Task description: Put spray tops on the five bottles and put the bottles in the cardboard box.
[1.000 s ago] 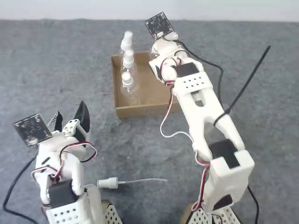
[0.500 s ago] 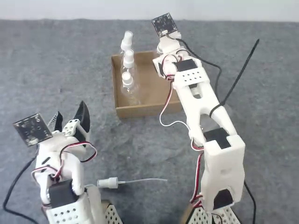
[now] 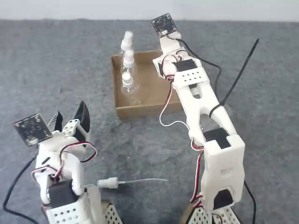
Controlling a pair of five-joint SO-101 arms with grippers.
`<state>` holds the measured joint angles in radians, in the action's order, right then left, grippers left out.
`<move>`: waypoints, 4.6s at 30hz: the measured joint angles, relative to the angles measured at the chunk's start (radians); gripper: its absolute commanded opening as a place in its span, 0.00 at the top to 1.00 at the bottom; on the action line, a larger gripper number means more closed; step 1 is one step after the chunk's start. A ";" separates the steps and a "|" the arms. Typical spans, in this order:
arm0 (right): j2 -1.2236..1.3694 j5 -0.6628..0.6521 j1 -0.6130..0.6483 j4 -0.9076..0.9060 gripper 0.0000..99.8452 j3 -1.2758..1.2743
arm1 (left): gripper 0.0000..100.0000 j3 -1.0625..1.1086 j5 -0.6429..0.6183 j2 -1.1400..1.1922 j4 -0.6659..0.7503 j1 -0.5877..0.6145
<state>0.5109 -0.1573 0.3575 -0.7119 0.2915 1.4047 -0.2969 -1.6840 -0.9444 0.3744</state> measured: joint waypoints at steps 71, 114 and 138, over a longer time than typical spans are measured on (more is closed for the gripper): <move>-0.523 -0.671 -0.272 -1.040 0.71 0.018 | 0.75 0.048 0.000 0.000 0.034 0.000; -0.595 -1.316 -0.198 -0.512 0.67 -0.884 | 0.75 0.066 0.000 0.000 0.077 0.000; -0.597 -0.964 -0.195 -0.414 0.90 -0.971 | 0.75 0.066 0.000 0.000 0.077 0.000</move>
<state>-0.0859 -1.1208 0.1626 -1.1262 -0.6797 1.4707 -0.2969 -1.6840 -0.8677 0.3744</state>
